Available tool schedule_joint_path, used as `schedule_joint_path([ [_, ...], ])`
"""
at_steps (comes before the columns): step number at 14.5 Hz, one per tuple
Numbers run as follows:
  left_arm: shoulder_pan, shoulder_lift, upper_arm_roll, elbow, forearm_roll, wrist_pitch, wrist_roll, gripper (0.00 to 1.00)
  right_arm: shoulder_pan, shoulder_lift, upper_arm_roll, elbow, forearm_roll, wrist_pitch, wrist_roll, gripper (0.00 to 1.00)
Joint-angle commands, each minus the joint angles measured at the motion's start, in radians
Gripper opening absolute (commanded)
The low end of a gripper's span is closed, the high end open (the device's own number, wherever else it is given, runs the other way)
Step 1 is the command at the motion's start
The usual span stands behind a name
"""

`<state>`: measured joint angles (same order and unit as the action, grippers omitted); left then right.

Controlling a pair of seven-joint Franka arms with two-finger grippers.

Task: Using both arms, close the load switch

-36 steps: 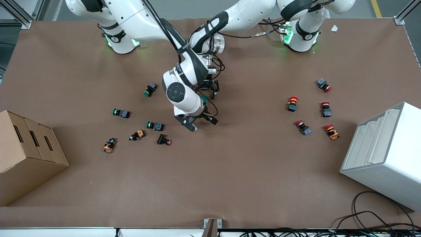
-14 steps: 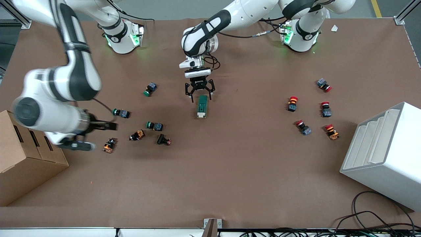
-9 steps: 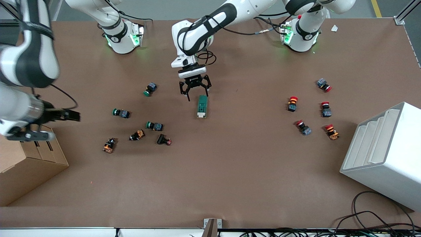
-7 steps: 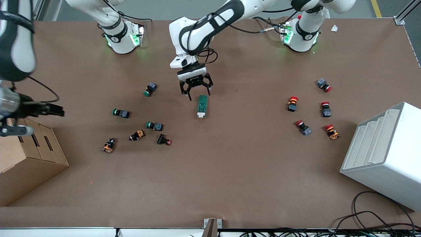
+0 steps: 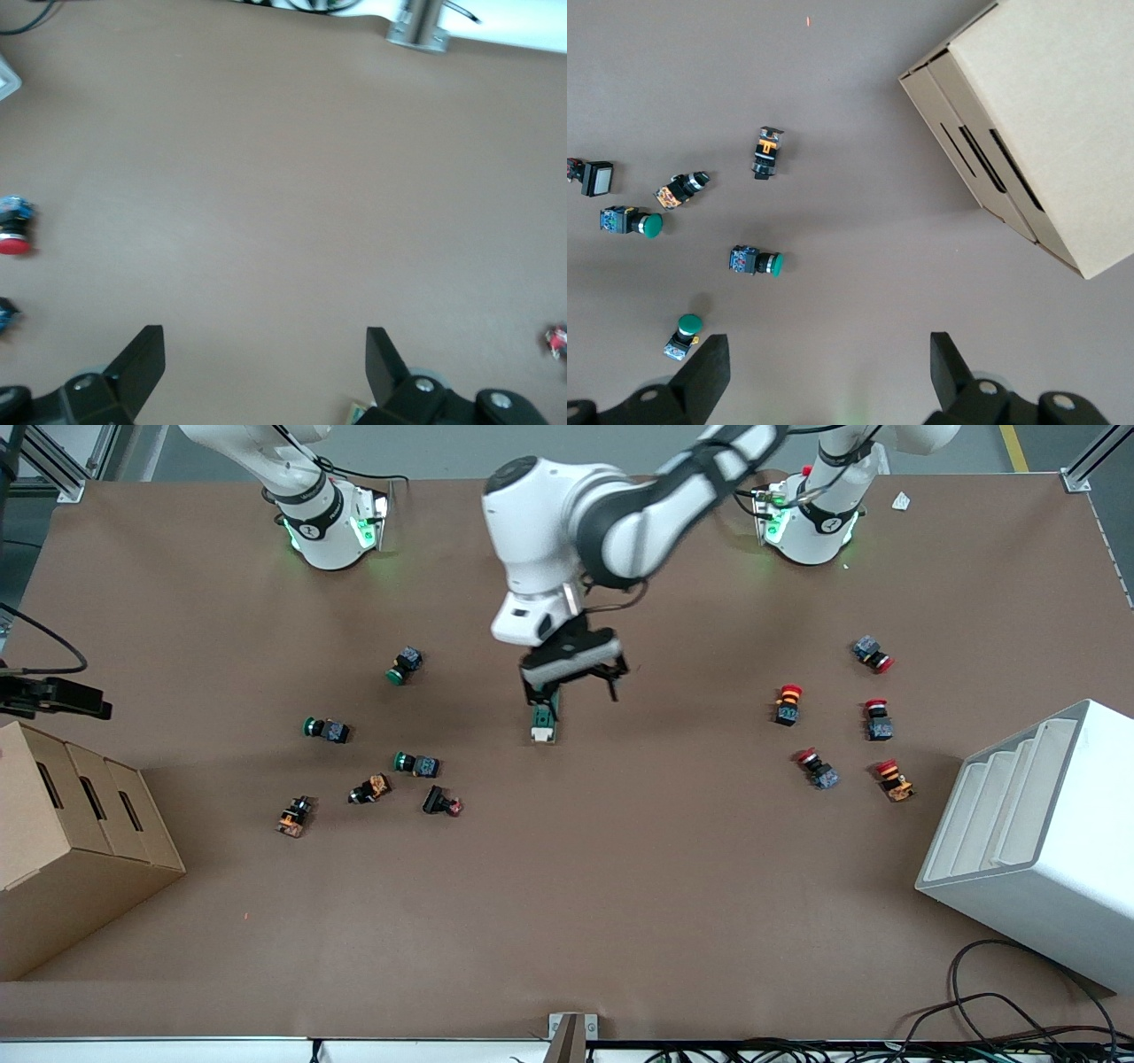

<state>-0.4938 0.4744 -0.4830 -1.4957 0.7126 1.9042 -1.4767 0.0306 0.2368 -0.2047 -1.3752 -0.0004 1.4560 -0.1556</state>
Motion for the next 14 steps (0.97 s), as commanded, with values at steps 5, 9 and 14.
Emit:
schedule_joint_path([
  [5,0.260,-0.158,-0.006,0.029,-0.188,-0.134,0.509,1.00,0.015,-0.010,0.033,0.044,0.025,-0.128,-0.002,1.00],
  [9,0.352,-0.175,0.018,0.112,-0.211,-0.292,0.856,1.00,0.026,-0.074,0.030,0.031,0.039,-0.134,0.004,1.00],
  [14,0.468,-0.279,0.140,0.112,-0.457,-0.289,1.177,1.00,-0.037,-0.148,0.123,-0.011,0.025,-0.143,0.059,1.00],
])
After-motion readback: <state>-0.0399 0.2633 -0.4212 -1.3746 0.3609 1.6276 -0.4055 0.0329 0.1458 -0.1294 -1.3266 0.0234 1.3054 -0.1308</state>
